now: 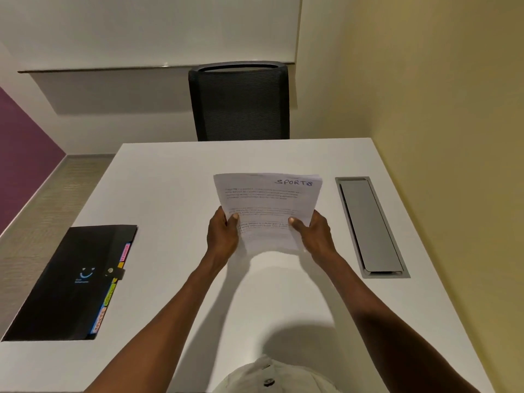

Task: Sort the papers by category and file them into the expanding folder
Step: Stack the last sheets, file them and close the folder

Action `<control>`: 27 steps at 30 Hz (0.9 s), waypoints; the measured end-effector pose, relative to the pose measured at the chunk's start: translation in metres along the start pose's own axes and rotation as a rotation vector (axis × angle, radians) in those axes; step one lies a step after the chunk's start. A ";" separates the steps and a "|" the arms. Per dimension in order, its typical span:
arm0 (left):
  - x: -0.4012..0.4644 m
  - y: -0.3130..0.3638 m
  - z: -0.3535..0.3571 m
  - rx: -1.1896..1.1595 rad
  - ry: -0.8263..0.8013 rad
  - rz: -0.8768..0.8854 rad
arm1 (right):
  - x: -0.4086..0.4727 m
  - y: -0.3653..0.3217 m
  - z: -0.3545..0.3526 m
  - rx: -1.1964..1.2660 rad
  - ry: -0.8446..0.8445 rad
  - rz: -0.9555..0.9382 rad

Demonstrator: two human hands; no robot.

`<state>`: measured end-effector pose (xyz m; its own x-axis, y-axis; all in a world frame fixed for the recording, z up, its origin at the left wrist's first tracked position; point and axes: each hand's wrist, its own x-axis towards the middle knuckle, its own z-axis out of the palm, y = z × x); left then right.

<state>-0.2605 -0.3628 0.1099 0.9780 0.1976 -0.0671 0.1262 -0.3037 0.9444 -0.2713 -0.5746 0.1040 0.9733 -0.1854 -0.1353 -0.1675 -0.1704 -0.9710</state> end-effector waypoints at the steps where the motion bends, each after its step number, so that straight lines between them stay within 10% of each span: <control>1: 0.001 0.000 0.000 -0.021 0.011 0.015 | 0.002 -0.001 0.001 -0.003 0.010 -0.011; 27: 0.021 -0.065 0.001 0.216 -0.071 -0.126 | 0.014 0.063 0.034 -0.097 -0.031 0.081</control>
<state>-0.2478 -0.3399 0.0463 0.9606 0.1830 -0.2093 0.2728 -0.4748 0.8368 -0.2626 -0.5547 0.0338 0.9601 -0.1725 -0.2202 -0.2588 -0.2488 -0.9334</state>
